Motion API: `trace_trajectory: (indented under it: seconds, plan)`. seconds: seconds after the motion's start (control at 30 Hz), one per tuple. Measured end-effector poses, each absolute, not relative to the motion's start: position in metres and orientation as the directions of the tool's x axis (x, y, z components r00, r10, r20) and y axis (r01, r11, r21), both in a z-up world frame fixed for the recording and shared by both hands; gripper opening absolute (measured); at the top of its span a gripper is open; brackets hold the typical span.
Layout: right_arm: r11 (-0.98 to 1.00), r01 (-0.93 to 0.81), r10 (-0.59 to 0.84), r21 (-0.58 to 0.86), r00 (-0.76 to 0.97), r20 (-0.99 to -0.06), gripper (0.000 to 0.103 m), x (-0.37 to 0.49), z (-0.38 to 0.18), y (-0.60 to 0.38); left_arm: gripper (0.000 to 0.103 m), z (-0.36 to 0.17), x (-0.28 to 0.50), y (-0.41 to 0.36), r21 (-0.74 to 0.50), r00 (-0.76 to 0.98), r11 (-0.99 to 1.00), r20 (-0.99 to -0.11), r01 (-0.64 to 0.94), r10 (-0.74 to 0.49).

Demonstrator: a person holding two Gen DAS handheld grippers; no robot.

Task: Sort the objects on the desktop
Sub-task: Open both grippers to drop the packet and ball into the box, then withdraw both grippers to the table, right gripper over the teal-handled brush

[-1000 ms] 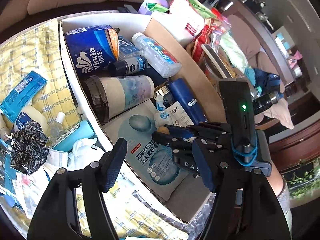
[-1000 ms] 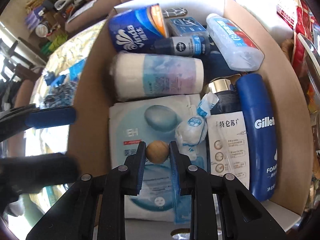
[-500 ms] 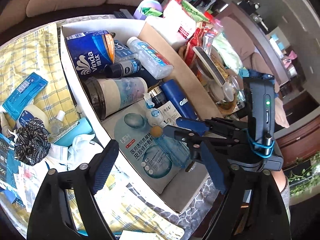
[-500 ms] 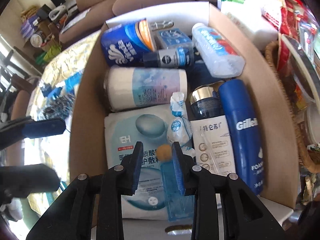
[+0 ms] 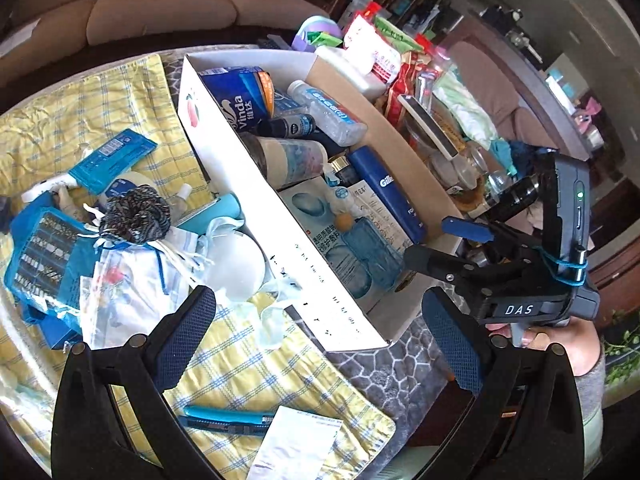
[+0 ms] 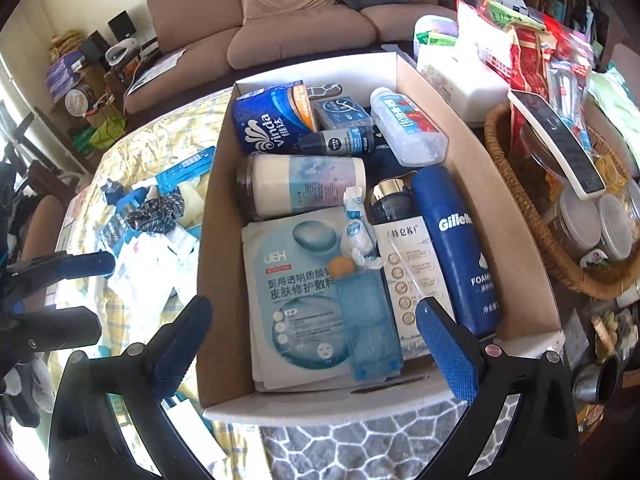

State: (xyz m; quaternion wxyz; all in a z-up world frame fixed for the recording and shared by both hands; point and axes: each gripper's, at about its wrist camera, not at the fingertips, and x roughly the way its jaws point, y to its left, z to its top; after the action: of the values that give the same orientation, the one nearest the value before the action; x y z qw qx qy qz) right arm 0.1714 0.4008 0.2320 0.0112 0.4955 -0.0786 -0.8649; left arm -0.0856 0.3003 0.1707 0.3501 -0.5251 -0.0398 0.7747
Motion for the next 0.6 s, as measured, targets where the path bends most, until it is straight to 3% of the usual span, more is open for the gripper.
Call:
trace_trajectory:
  seconds: [0.6]
  plan:
    - [-0.989, 0.056, -0.141, 0.135, -0.609, -0.781, 0.103, 0.241, 0.265, 0.282, 0.103, 0.190, -0.014, 0.195, -0.130, -0.435, -0.842, -0.809, -0.524, 0.396]
